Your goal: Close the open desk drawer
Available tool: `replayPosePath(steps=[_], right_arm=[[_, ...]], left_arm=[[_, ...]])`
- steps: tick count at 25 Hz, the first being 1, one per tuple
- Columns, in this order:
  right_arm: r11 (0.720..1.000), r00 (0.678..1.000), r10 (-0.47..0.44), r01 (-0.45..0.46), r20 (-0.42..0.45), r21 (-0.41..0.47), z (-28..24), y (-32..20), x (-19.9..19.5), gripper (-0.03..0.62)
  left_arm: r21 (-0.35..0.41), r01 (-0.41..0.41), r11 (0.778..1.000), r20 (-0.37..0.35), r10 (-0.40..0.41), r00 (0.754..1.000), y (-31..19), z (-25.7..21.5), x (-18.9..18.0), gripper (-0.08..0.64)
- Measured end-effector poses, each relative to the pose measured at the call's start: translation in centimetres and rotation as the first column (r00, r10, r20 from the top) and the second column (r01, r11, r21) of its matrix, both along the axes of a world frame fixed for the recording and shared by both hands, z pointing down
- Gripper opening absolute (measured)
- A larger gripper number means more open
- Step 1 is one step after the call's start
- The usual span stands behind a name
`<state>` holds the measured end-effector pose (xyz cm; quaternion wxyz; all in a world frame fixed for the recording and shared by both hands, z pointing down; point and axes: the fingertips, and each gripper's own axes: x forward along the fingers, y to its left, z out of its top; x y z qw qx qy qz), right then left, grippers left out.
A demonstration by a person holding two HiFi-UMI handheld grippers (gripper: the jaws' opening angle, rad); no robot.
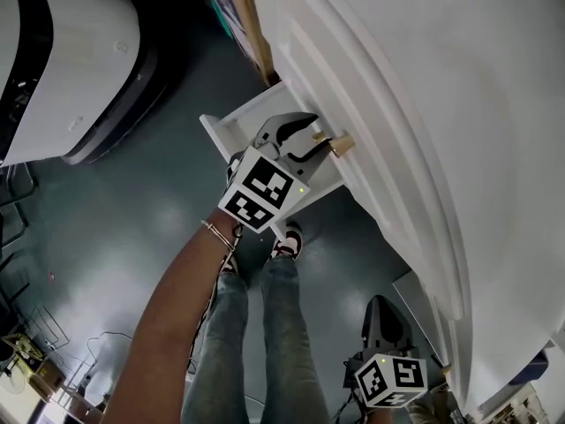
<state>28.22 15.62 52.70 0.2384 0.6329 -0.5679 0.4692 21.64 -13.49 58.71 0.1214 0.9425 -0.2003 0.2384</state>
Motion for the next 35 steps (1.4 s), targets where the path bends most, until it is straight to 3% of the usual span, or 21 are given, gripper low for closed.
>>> replayPosePath(steps=[10, 24, 30, 35], right_arm=[[0.999, 0.999, -0.041, 0.042, -0.027, 0.033, -1.2, -1.7, -1.5, 0.006], [0.983, 0.982, -0.163, 0.170, -0.100, 0.068, 1.1, -5.0, -8.6, 0.006], [0.982, 0.978, -0.169, 0.178, -0.122, 0.069, 2.5, -6.3, -11.8, 0.006], [0.981, 0.975, -0.168, 0.180, -0.142, 0.073, 3.7, -7.8, -14.1, 0.006]], left_arm=[[0.022, 0.045, 0.999, -0.008, -0.045, 0.999, 0.4, -1.3, -2.7, 0.166], [-0.022, 0.177, 0.984, -0.003, -0.177, 0.984, 3.9, 1.5, -16.3, 0.166], [-0.071, 0.210, 0.975, 0.038, -0.207, 0.978, 7.1, 4.5, -22.1, 0.166], [-0.128, 0.195, 0.972, 0.067, -0.188, 0.980, 10.1, 7.8, -24.9, 0.166]])
